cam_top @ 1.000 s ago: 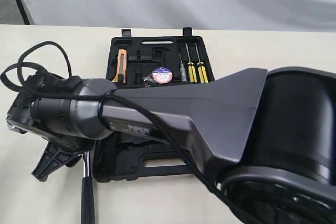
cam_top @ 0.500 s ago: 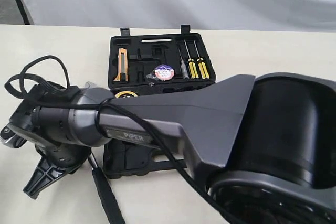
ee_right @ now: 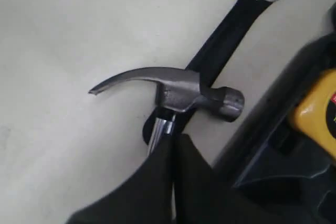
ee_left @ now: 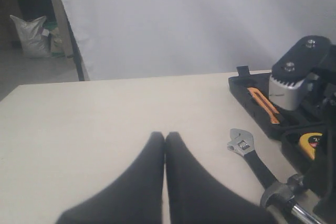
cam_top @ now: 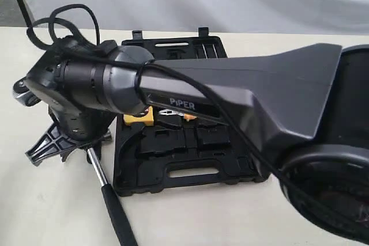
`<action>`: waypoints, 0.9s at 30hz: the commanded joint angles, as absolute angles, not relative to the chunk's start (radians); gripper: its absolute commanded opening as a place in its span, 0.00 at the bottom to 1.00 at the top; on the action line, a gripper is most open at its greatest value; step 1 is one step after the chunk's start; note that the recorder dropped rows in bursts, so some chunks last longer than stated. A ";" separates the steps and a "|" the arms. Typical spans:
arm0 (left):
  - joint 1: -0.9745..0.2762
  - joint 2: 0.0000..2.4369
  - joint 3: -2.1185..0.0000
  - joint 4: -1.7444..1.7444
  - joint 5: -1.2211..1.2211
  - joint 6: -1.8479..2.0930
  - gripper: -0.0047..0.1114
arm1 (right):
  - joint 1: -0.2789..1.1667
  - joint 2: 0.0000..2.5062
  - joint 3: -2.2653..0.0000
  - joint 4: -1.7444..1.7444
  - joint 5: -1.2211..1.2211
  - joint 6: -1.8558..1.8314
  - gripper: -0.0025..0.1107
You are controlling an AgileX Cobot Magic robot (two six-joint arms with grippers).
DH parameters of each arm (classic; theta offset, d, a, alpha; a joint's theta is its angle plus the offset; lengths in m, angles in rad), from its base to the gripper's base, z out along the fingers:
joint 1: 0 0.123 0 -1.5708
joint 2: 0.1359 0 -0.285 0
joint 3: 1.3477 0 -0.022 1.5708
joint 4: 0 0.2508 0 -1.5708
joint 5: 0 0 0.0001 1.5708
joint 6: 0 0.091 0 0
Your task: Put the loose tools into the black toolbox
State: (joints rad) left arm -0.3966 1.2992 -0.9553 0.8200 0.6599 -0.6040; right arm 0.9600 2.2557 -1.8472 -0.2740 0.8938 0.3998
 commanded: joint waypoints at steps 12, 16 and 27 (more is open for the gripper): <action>-0.393 1.291 -0.946 0.806 0.643 -0.614 0.05 | 0.962 2.352 -1.848 -0.229 0.883 0.392 0.46; -0.393 1.291 -0.946 0.806 0.643 -0.614 0.05 | 0.962 2.354 -1.848 -0.191 0.869 0.365 0.16; -0.393 1.291 -0.946 0.806 0.643 -0.614 0.05 | 0.962 2.176 -1.848 -0.143 0.882 0.212 0.02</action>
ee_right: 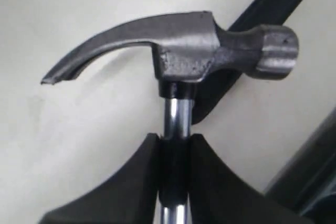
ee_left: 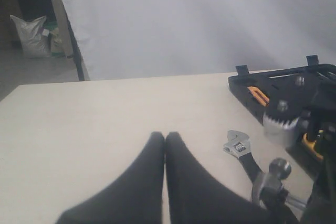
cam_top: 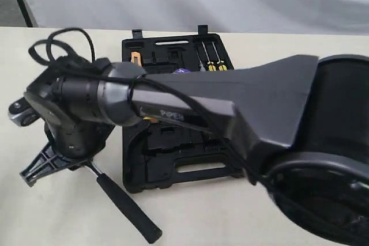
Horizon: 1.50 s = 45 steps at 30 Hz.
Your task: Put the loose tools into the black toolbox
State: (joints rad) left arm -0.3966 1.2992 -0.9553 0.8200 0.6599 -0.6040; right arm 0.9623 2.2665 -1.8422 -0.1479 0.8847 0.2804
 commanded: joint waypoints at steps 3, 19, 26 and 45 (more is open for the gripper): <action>-0.393 1.291 -0.946 0.806 0.643 -0.614 0.05 | 0.956 2.136 -1.848 -0.154 0.906 0.182 0.02; -0.393 1.291 -0.946 0.806 0.643 -0.614 0.05 | 0.956 2.221 -1.848 0.147 1.054 -0.647 0.02; -0.393 1.291 -0.946 0.806 0.643 -0.614 0.05 | 0.958 2.294 -1.848 0.152 1.020 -0.652 0.02; -0.393 1.291 -0.946 0.806 0.643 -0.614 0.05 | 0.980 2.314 -1.848 0.158 1.020 -0.830 0.02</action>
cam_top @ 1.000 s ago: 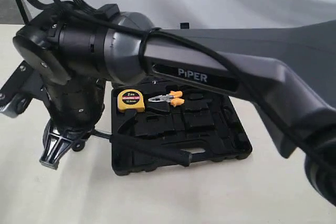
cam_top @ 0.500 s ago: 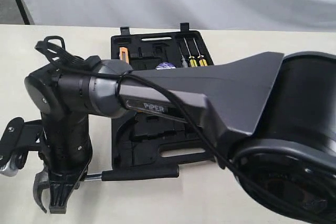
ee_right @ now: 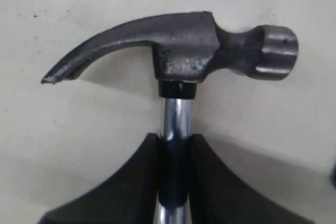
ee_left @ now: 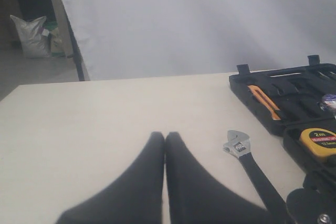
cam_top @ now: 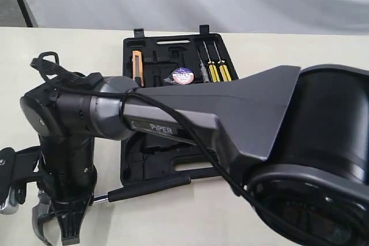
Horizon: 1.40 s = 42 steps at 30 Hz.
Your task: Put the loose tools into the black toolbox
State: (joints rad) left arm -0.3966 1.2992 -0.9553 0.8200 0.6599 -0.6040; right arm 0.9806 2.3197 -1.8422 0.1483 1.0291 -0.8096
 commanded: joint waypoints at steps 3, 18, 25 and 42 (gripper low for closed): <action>-0.393 1.291 -0.946 0.806 0.643 -0.614 0.05 | 0.980 2.326 -1.848 0.158 1.020 -0.821 0.02; -0.393 1.291 -0.946 0.806 0.643 -0.614 0.05 | 0.980 2.318 -1.848 0.148 0.988 -0.672 0.02; -0.393 1.291 -0.946 0.806 0.643 -0.614 0.05 | 0.930 2.153 -1.848 0.072 1.118 -0.660 0.02; -0.393 1.291 -0.946 0.806 0.643 -0.614 0.05 | 0.755 2.111 -1.747 0.000 1.186 -0.613 0.02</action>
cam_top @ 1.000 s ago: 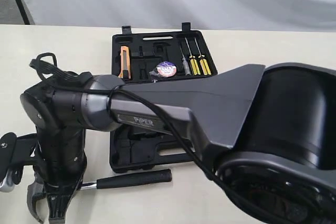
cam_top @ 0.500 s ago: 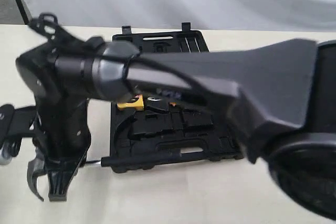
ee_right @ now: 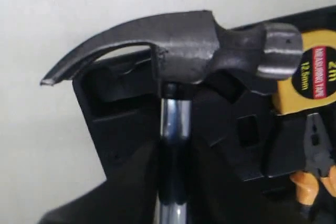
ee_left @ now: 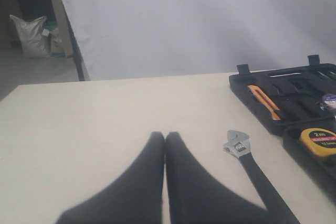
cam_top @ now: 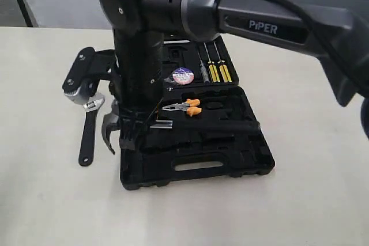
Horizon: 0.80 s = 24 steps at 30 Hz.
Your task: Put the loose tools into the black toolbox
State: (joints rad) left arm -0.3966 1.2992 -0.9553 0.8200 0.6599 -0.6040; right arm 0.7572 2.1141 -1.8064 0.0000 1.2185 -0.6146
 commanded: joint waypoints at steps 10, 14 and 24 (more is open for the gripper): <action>-0.393 1.291 -0.946 0.806 0.643 -0.614 0.05 | 0.752 2.113 -1.585 -0.040 1.003 -0.617 0.02; -0.393 1.291 -0.946 0.806 0.643 -0.614 0.05 | 0.752 2.113 -1.567 -0.091 0.992 -0.600 0.02; -0.393 1.291 -0.946 0.806 0.643 -0.614 0.05 | 0.752 2.113 -1.569 -0.118 0.957 -0.601 0.58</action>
State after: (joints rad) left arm -0.3966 1.2992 -0.9553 0.8200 0.6599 -0.6040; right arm 0.7572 2.1208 -1.5682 -0.1092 0.9576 -0.5995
